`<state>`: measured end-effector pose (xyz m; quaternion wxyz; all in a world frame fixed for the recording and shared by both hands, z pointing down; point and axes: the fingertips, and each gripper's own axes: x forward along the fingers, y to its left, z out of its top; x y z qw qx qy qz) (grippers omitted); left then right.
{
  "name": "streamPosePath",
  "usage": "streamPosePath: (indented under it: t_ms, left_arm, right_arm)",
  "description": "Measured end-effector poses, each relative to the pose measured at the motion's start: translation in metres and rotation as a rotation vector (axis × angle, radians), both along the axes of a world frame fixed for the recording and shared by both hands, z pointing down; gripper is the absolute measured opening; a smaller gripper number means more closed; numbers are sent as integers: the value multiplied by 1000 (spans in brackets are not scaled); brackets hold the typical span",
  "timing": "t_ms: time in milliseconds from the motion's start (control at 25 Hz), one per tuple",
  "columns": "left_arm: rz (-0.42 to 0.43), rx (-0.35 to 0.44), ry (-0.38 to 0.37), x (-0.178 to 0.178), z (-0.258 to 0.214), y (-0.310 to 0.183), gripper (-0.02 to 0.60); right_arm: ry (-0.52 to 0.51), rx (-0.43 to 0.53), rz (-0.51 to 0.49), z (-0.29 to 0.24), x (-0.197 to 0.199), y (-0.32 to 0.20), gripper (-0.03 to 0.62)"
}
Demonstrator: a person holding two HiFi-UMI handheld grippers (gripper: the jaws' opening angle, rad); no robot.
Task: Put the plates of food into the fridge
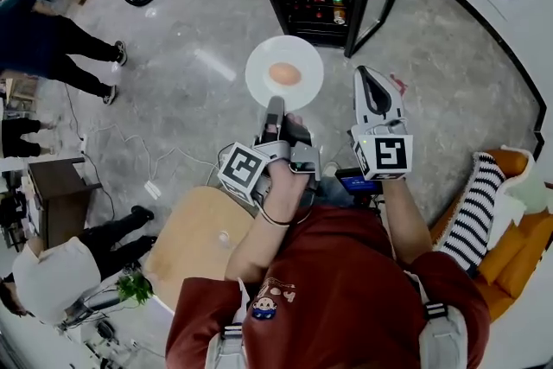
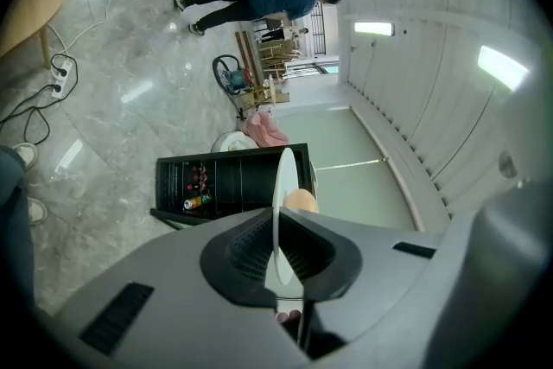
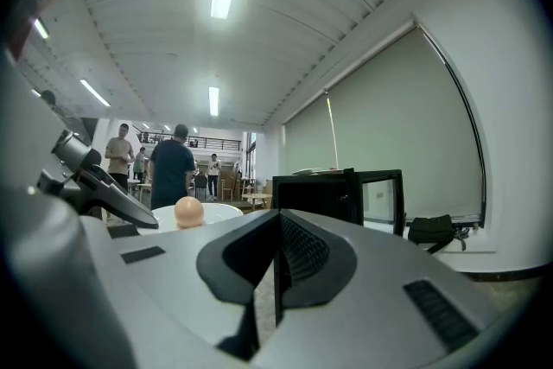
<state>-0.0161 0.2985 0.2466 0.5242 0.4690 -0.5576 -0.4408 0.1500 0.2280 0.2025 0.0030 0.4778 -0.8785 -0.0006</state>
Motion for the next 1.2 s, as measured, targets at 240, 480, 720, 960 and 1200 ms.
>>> streamPosePath:
  t_ms: [240,480,720,960,1200]
  left_arm:
    - [-7,0,12,7,-2,-2,15]
    - [5,-1,13,13,-1,-7,15]
    - [18,11,16,8,2,-12,14]
    - [34,0,9,-7,8,-31,15]
    - [60,-17,12,-24,19,-55,15]
  right_arm:
    - [6,3,-19,0,1,-3,9]
    - [21,3,-7,5,7,-6,11]
    - [32,8,2,9,1,-9,9]
    - [39,9,16,11,-15,-26,11]
    - [55,-4,38,18,-35,-48,11]
